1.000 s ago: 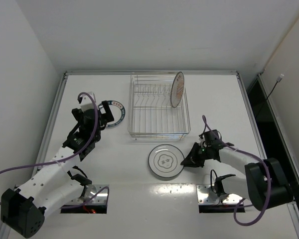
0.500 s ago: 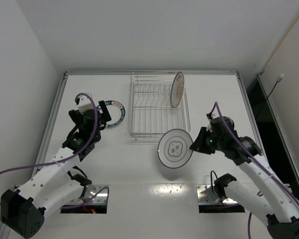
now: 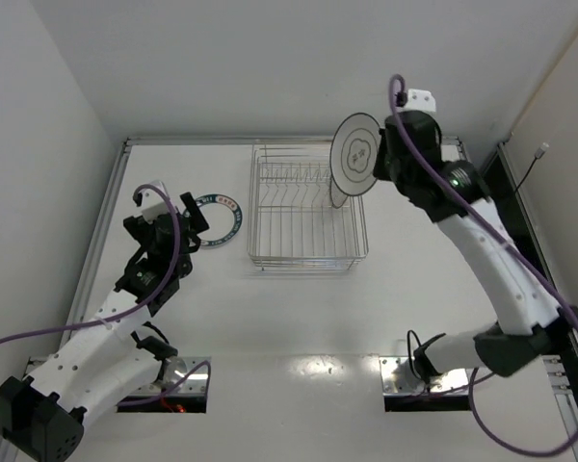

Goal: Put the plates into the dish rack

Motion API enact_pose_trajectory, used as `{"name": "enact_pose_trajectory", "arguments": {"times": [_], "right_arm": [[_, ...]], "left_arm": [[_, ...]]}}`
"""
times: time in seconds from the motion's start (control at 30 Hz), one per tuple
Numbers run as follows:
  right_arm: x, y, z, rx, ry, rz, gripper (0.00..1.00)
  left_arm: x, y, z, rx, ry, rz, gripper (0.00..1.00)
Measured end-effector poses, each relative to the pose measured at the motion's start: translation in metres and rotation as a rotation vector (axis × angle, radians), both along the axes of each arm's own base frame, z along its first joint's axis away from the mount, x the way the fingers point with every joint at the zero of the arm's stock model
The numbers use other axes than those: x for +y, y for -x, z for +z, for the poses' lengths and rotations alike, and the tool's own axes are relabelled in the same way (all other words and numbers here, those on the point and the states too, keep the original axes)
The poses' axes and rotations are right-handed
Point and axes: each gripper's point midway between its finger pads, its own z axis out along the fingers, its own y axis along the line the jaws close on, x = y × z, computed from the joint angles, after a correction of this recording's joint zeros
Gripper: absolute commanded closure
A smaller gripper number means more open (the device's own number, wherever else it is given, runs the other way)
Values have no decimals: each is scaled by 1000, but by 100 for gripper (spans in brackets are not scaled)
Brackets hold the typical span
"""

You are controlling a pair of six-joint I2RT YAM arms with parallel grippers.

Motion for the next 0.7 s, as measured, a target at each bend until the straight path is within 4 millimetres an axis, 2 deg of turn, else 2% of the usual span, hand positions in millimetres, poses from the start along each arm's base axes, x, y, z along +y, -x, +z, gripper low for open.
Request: {"name": "enact_pose_trajectory", "arguments": {"times": [0.13,0.3,0.5,0.7], "right_arm": [[4,-57,-21,2,146,-79,100],[24,-119,-66,55,281,-109,100],[31,-155,-113,98,428,-167,100],[38,-165,-149,142,503,-173,100]], "left_arm": [[0,0,0,0,0,5,0],[-2,0,-1,4,-3,-1,0],[-4,-2,-6,21,-12,-5,0],[-5,-1,-8,29,-20,-3,0]]}}
